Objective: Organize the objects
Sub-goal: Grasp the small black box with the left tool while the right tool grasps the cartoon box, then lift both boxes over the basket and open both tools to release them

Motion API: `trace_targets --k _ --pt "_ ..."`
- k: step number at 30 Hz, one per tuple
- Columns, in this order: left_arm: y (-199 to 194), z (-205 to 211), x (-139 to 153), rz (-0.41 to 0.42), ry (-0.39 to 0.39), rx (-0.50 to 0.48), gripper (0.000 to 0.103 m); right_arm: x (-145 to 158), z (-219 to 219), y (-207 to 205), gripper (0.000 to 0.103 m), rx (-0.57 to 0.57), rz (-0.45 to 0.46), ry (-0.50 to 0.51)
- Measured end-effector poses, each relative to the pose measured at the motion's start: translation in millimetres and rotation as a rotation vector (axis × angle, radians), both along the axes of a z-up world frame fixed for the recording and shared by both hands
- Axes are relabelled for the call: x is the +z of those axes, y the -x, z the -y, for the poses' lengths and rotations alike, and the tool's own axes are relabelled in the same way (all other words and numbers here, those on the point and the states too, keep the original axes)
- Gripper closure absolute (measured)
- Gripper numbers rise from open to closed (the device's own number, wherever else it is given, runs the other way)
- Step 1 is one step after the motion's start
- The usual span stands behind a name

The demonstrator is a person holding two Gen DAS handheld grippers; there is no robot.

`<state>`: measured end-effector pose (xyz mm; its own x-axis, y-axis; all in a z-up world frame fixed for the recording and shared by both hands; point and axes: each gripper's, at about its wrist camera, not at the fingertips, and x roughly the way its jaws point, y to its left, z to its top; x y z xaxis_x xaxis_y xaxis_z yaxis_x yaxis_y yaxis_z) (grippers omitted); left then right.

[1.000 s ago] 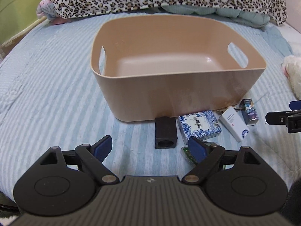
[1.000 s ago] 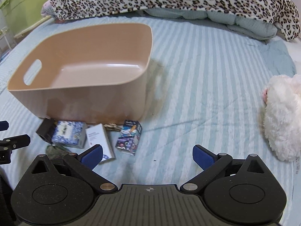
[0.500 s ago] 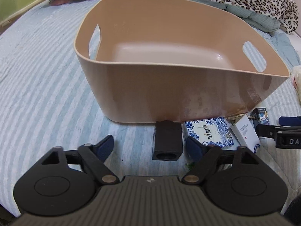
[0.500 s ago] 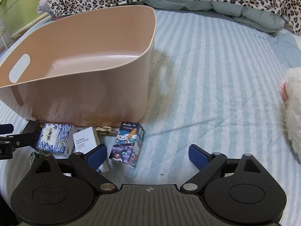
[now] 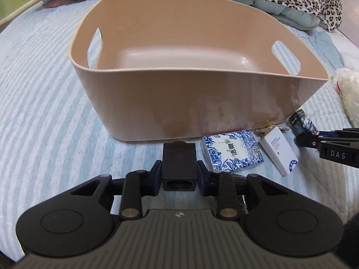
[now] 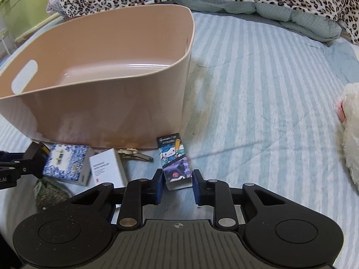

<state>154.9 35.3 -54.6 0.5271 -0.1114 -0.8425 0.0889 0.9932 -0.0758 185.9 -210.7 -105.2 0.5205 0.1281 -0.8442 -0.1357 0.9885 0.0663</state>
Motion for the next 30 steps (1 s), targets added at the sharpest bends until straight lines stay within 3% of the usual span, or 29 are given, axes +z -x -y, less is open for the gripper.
trace_targets --k 10,20,26,30 --pt "24.3 -0.6 27.6 0.055 0.021 -0.006 0.070 29.5 8.5 31.3 0.081 0.026 0.086 -0.011" --pt "41.8 1.8 80.2 0.163 0.034 -0.021 0.070 91.5 12.5 52.5 0.081 0.064 0.207 -0.060" --pt "33.6 9.2 115.7 0.273 0.012 -0.021 0.070 128.2 11.4 44.9 0.081 0.079 0.290 -0.089" --pt "12.0 13.8 122.3 0.305 -0.028 0.013 0.070 141.0 5.3 30.2 0.081 0.076 0.331 -0.097"
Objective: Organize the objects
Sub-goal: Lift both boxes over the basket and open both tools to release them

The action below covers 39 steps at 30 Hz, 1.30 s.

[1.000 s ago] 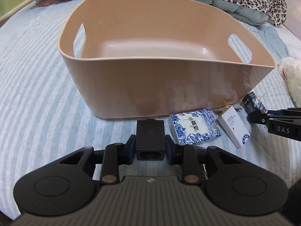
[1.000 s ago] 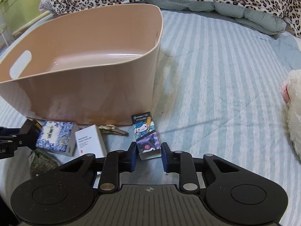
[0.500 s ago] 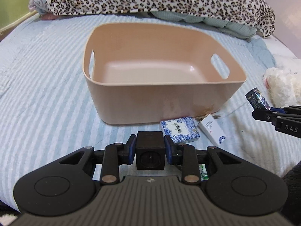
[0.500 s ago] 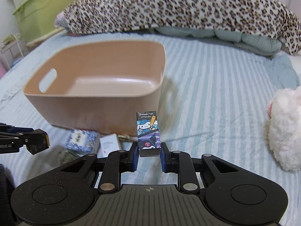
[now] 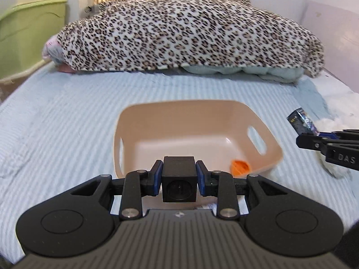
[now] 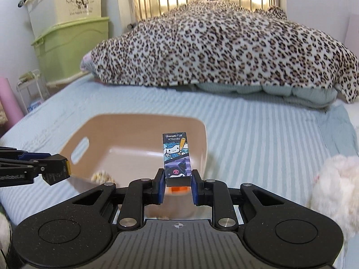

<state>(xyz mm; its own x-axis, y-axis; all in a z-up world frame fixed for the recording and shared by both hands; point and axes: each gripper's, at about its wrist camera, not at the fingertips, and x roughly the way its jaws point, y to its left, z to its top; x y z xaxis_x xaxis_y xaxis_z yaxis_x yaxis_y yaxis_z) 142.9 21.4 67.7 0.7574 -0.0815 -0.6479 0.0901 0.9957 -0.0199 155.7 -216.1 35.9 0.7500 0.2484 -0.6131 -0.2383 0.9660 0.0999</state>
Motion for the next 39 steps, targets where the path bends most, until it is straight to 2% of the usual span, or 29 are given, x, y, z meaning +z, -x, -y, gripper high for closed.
trace_targets --k 7,14,20,23,24,27,31,33,37,39 --pt "-51.2 7.9 -16.4 -0.024 -0.038 0.054 0.070 -4.3 -22.6 -33.2 0.081 0.013 -0.002 0.006" --pt "-90.7 5.5 -52.4 -0.141 -0.037 0.107 0.070 -32.2 -39.9 -61.8 0.081 0.014 -0.070 0.033" --pt "-101.6 0.0 -72.5 -0.219 -0.038 0.129 0.070 -62.6 -49.9 -77.9 0.081 0.023 -0.139 0.083" --pt "-94.0 -1.2 -70.9 -0.212 -0.028 0.128 0.070 -70.8 -54.4 -76.2 0.081 0.031 -0.153 0.103" --pt "-90.1 -0.3 -68.2 -0.202 -0.032 0.129 0.069 -71.2 -54.8 -75.0 0.069 0.031 -0.151 0.109" --pt "-81.9 2.6 -55.0 -0.170 -0.043 0.109 0.065 -65.6 -52.4 -63.8 0.064 0.023 -0.132 0.110" --pt "-65.1 8.6 -35.1 -0.118 -0.077 0.096 0.035 -49.3 -47.6 -49.1 0.042 0.029 -0.091 0.108" --pt "-53.6 10.0 -26.6 -0.100 -0.071 0.091 0.034 -39.9 -45.7 -39.2 0.039 0.035 -0.065 0.120" --pt "-29.2 9.7 -15.2 -0.099 -0.037 0.076 0.032 -25.8 -39.6 -15.7 0.025 0.041 -0.039 0.127" --pt "-17.5 11.7 -12.9 -0.102 -0.037 0.069 0.031 -23.0 -35.6 -3.0 0.025 0.046 -0.036 0.129"
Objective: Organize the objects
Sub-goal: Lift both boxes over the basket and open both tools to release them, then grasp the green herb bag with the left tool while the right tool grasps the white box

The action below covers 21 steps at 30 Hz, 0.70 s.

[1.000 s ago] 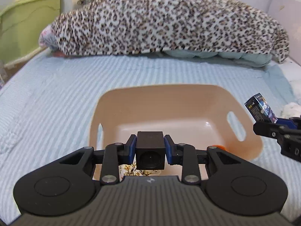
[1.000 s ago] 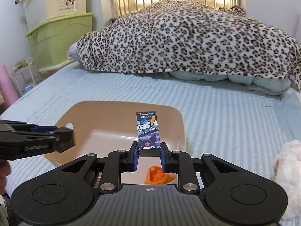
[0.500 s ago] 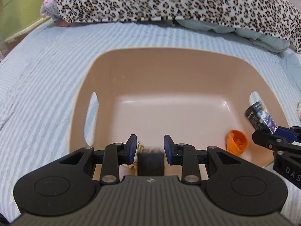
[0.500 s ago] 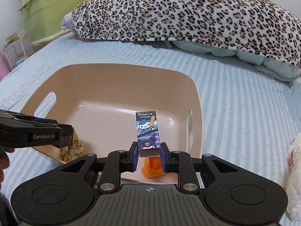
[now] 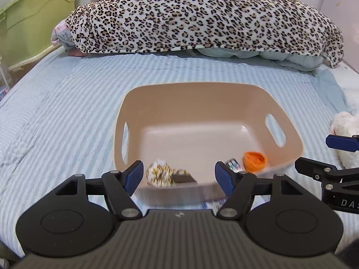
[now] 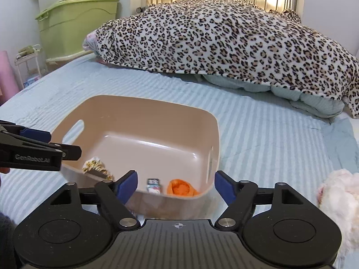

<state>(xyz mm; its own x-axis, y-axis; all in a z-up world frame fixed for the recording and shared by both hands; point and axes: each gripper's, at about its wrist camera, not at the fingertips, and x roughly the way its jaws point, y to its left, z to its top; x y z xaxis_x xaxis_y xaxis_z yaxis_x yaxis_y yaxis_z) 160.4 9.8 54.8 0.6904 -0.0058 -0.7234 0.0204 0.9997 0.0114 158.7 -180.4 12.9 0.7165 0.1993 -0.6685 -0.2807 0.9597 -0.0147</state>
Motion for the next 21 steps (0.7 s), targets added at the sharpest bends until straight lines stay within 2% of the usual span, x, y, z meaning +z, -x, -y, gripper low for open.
trace_targets --k 6,14,21 --pt "27.3 5.6 -13.4 -0.054 0.003 -0.013 0.030 -4.4 8.7 29.3 0.015 0.007 -0.017 0.016" --pt "49.4 12.2 -50.3 -0.141 0.039 0.015 0.030 -33.0 16.1 49.3 0.014 -0.005 -0.085 0.043" --pt "53.3 16.4 -81.9 -0.194 0.096 0.056 0.030 -67.0 23.0 57.4 0.014 -0.048 -0.156 0.036"
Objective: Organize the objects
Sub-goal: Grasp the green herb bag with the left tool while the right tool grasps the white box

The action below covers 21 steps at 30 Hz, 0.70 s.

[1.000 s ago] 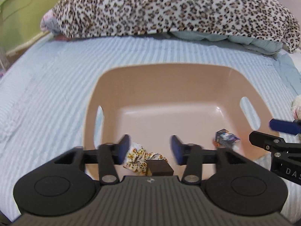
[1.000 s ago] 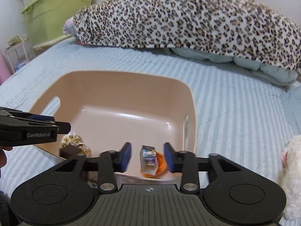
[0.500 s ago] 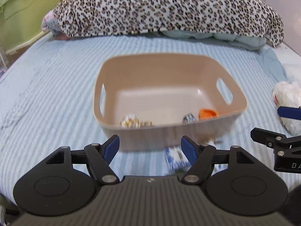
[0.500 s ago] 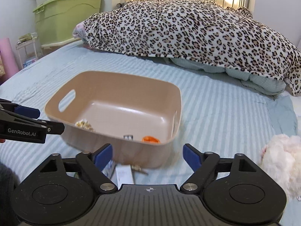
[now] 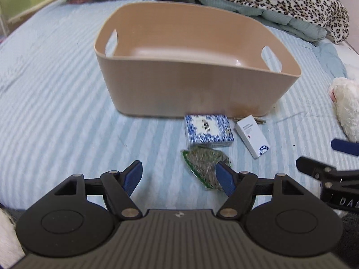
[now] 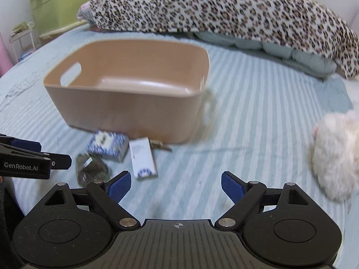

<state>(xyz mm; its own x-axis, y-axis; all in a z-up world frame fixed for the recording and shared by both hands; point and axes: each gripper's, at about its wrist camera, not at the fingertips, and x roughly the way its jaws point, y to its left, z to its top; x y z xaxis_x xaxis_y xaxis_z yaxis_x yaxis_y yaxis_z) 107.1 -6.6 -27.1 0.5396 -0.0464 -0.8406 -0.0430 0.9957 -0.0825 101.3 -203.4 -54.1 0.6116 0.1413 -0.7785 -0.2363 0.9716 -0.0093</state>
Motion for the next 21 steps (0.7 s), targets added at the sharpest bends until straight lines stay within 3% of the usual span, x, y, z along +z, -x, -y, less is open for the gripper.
trace_targets --k 14,21 --pt "-23.5 8.5 -40.9 -0.069 0.104 0.039 0.031 -34.0 1.1 -14.9 0.014 -0.006 -0.043 -0.004" --pt "-26.5 -1.5 -42.8 -0.080 0.113 0.031 0.048 -45.3 -11.0 -32.1 0.014 0.015 -0.063 -0.019"
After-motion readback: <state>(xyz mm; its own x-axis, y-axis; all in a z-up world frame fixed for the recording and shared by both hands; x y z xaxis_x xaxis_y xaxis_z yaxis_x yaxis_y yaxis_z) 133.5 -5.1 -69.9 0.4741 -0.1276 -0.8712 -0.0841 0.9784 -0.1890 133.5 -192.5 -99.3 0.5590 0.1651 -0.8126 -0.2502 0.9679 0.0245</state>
